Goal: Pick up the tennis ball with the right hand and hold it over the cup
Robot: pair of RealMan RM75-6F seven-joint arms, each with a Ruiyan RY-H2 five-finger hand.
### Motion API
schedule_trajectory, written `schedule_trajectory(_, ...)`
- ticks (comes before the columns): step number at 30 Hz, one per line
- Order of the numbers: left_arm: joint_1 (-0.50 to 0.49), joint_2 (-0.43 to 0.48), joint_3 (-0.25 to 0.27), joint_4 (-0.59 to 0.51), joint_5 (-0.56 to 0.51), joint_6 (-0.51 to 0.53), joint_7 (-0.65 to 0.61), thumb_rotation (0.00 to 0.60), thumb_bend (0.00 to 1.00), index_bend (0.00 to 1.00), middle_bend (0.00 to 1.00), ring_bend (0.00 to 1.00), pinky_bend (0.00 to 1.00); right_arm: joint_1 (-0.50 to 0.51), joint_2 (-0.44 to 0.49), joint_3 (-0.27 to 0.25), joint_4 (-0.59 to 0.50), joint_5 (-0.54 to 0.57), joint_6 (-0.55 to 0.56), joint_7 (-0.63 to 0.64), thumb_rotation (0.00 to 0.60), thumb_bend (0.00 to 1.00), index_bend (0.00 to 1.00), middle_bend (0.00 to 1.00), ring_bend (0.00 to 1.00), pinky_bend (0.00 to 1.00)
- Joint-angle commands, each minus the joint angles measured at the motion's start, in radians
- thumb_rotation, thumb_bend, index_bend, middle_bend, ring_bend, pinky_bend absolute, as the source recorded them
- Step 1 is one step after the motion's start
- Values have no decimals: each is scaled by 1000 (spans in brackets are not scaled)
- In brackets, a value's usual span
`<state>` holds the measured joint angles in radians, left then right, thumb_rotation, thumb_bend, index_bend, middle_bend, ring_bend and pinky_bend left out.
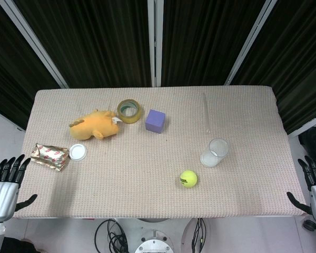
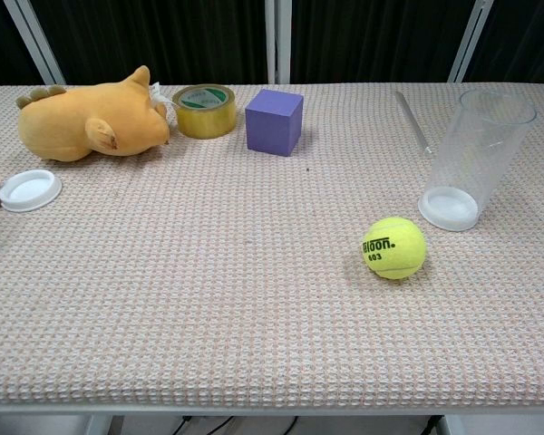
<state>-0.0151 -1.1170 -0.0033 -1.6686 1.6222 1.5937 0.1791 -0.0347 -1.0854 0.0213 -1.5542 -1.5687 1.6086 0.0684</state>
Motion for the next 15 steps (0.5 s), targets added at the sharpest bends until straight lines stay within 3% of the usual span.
schedule_trajectory(1,-1,-5,1,4,1,-3,-4,600,59,0,0,0,0,3,-3,-1,4,-1,-8,0,600,150,0,0,0,0)
schedule_trajectory(15,-15,-11,1,10,4,-18,-42,600,58,0,0,0,0,49,19,-4,-47,-82,-33,-58,600,150,0,0,0,0)
